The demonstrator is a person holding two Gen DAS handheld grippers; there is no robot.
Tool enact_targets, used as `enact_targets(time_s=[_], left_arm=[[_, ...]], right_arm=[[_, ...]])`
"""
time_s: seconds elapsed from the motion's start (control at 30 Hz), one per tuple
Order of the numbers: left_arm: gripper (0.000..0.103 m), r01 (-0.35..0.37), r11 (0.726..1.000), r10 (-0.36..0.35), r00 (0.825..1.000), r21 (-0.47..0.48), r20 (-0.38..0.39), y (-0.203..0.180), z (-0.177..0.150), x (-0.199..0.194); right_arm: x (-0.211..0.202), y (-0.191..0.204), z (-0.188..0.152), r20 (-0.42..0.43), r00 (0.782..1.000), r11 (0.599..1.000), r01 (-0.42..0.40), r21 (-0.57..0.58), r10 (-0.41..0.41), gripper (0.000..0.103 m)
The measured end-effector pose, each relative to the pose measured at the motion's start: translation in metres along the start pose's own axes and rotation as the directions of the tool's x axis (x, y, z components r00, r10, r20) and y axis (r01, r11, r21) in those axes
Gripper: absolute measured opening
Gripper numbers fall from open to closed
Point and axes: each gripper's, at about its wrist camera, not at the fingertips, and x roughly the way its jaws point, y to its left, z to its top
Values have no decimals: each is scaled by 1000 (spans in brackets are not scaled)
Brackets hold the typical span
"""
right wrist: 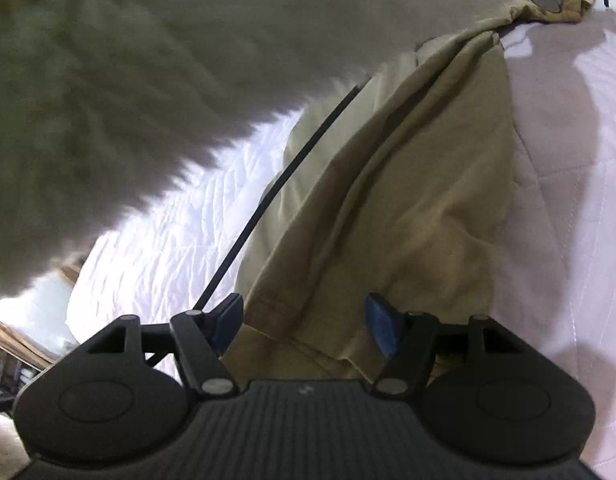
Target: Fold clothes
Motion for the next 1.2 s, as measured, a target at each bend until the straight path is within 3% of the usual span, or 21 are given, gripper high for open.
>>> enact_targets(time_s=[0.07,0.1,0.17,0.2,0.23,0.3,0.33,0.43,0.57,0.8,0.93,1.03,1.1,1.2], left_arm=[[95,-53,998,53,999,28,13,-6,-3,5],[98,-57,998,57,998,15,26,-5,-6,5],[92,-56,998,57,997,-14,53,-2,-11,5],[72,-16,999,18,998,-41,65,2,-13,4],[41,24,998,-19,997,-65,76,5,-13,4],[6,39,998,-35,997,-47,75,3,-12,5],[6,34,999,-32,997,-32,72,2,-11,5],[5,92,990,-82,992,-109,94,26,-13,-3],[4,119,981,-97,985,-156,146,64,-10,-24],[4,110,948,-47,977,-300,209,168,-27,-73],[5,49,927,16,985,-372,170,222,-64,-83],[5,-11,909,63,992,-418,111,255,-94,-81],[5,-42,893,84,994,-448,73,274,-110,-76],[6,-83,874,104,994,-479,17,298,-129,-66]], right_arm=[[-2,-4,-1,10,1000,1000,-17,18,17,68],[-2,-3,-2,13,1000,1000,-15,15,15,68],[-3,0,-2,16,1000,1000,-7,6,7,68],[-3,1,-3,19,1000,1000,-4,8,4,68],[-3,2,-3,21,1000,1000,-2,9,1,68],[-4,4,-3,21,1000,1000,7,6,-8,68],[-5,5,-3,22,1000,1000,12,5,-12,68],[-6,10,-2,19,999,999,37,-5,-37,68],[-6,24,0,35,993,991,115,-65,-112,71],[-2,49,3,41,981,974,191,-120,-187,75],[-13,58,1,100,975,968,211,-133,-199,76],[-11,55,13,112,964,958,256,-126,-242,86],[-2,53,16,77,960,952,279,-125,-271,94],[17,47,17,3,947,940,318,-123,-320,96]])
